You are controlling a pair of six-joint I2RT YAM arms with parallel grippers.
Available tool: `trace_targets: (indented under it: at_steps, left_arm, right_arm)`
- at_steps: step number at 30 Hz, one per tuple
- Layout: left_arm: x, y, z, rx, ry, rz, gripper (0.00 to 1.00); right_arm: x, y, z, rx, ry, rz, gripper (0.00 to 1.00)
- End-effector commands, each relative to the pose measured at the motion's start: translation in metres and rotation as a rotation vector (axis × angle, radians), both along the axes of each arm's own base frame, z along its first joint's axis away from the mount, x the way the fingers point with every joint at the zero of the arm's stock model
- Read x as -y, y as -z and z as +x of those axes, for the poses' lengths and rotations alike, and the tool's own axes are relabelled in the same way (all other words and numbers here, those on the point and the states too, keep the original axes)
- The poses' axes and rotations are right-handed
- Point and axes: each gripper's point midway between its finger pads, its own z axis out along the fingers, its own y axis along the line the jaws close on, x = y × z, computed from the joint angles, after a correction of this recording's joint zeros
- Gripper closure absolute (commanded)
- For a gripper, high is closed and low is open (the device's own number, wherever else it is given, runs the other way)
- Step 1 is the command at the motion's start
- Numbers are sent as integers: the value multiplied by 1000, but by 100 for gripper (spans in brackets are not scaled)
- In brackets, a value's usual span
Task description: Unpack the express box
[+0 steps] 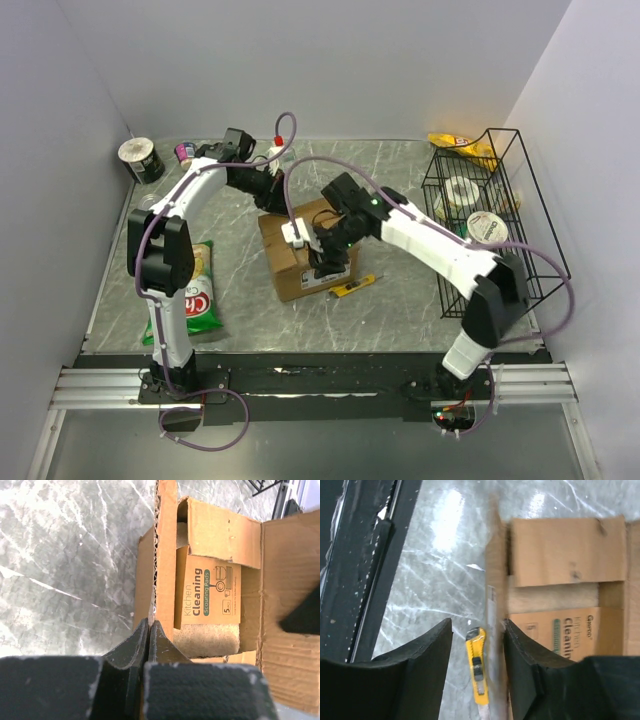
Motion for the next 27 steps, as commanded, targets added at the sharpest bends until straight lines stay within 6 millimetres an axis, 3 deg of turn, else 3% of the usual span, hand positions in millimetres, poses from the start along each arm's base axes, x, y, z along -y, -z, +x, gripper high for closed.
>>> trace_targets:
  at_steps: [1,2,6,10,11,13,14,16,19,20,22,23,25,27]
  left_arm:
    - [1,-4,14,44,-23,-24,99]
    - [1,-3,14,43,-25,-25,99]
    - [2,-3,18,42,-44,-34,99]
    - [5,-10,22,45,-48,-53,99]
    - [5,-12,23,39,-56,-57,99]
    - [6,-15,22,42,-55,-67,99]
    - [5,-15,21,40,-53,-67,99]
    - [6,-20,16,39,-32,-88,99]
    - [8,-27,6,43,-5,-112,99]
    - [9,-26,1,44,12,-117,99]
    - [10,-32,-3,54,25,-129,99]
    - [11,-33,-5,53,30,-129,99]
    - [12,-35,-7,51,32,-132,99]
    - [13,-35,-9,42,37,-134,99]
  right_arm:
    - [-4,-21,2,157,38,71,51]
    - [1,-12,-2,145,47,59,51]
    - [6,-16,-5,215,81,72,52]
    - [14,-4,-8,189,164,67,50]
    - [21,11,-13,151,205,39,48]
    - [20,6,-2,190,294,86,45]
    - [27,19,-1,155,383,70,40]
    - [27,6,7,167,459,122,36]
    - [28,-31,25,207,543,217,32]
    - [25,-55,35,248,554,265,31]
    - [27,-78,49,265,571,301,30]
    - [25,-105,56,286,572,350,30]
    - [23,-131,67,286,555,409,30]
    - [21,-135,79,301,547,422,30]
